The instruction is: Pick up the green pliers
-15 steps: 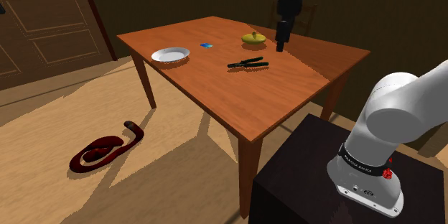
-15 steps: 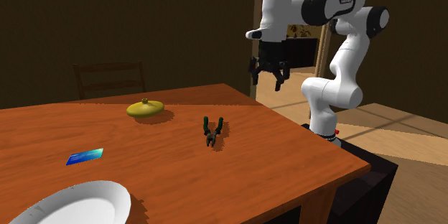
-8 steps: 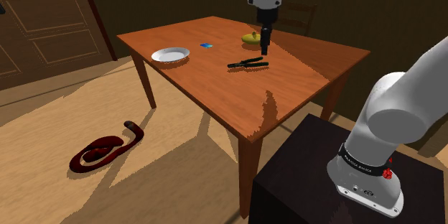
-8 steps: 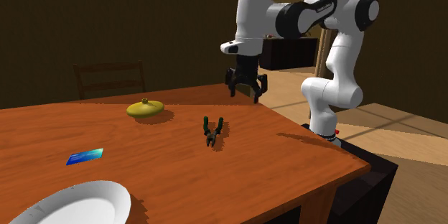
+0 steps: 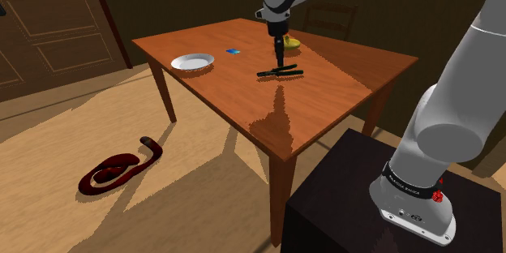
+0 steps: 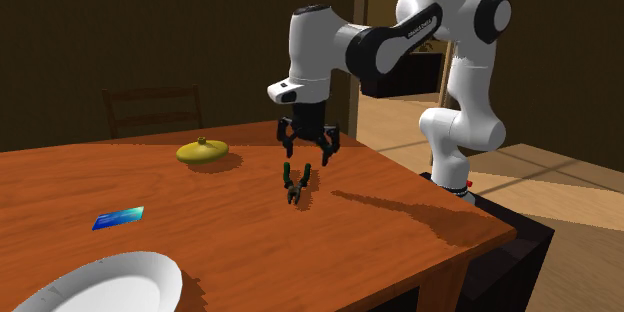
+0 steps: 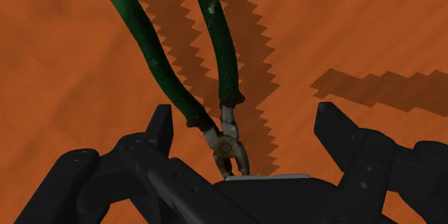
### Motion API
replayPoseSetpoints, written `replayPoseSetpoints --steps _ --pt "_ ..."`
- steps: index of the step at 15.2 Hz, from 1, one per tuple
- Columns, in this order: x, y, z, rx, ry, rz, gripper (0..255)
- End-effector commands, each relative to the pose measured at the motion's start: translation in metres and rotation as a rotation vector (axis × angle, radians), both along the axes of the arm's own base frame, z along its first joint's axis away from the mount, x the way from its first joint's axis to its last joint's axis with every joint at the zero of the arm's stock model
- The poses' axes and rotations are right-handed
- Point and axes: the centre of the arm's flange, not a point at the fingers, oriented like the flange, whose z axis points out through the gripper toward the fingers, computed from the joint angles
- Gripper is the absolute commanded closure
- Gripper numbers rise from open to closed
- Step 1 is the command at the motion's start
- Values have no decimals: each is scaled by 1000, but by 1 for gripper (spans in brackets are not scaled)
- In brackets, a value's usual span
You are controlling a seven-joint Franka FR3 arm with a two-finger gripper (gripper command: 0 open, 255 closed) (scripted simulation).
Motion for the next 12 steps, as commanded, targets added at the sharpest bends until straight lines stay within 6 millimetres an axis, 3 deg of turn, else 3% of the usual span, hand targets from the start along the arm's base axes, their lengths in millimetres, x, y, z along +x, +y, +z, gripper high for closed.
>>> replayPoseSetpoints --steps 1,3,10,12 --pt "26 3 -14 -12 14 57 0" --pt "43 6 -23 -21 24 96 0" --pt "43 6 -63 -21 24 96 0" --pt "43 6 -63 -21 24 96 0"
